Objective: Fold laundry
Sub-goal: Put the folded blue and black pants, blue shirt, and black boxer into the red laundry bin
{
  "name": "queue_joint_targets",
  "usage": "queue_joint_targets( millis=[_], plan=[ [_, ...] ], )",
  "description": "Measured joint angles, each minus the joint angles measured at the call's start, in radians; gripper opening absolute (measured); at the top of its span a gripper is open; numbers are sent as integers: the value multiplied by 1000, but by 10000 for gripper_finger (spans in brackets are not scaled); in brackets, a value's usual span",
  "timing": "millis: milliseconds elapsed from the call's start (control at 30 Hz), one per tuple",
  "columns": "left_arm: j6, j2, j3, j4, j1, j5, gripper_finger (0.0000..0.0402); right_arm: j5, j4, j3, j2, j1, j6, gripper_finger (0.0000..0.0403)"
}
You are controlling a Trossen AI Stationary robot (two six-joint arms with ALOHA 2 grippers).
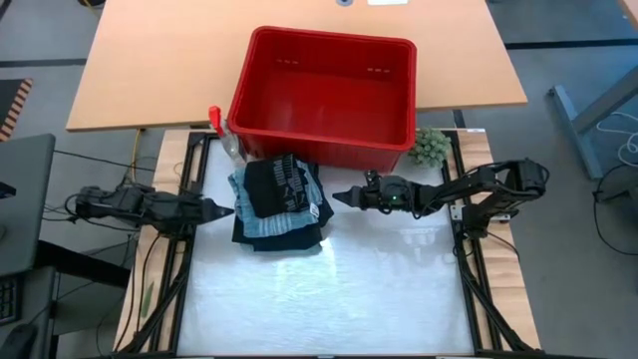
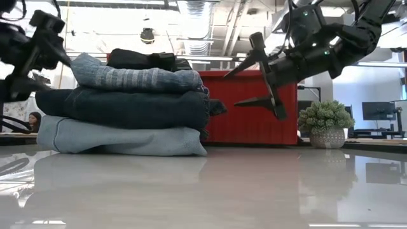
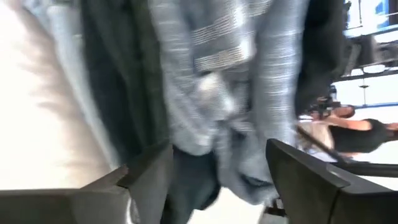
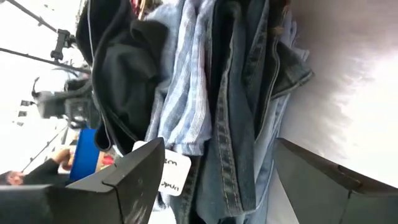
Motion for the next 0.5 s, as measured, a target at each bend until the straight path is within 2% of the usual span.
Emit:
queue_joint_targets(
  millis=[133, 233, 367, 500],
  plan=[
    [-1, -4, -64, 0, 0, 24, 273, 31, 3, 0, 1, 0, 0, 325],
    [62, -4, -90, 11, 0, 44, 288, 53, 0, 0, 1, 0, 3, 325],
    [159, -5, -105, 39, 0, 53, 294, 56, 0, 0, 1, 3, 3, 325],
    [192, -7, -132, 76, 0, 66, 294, 66, -32, 0, 0, 19, -2, 325]
  ],
)
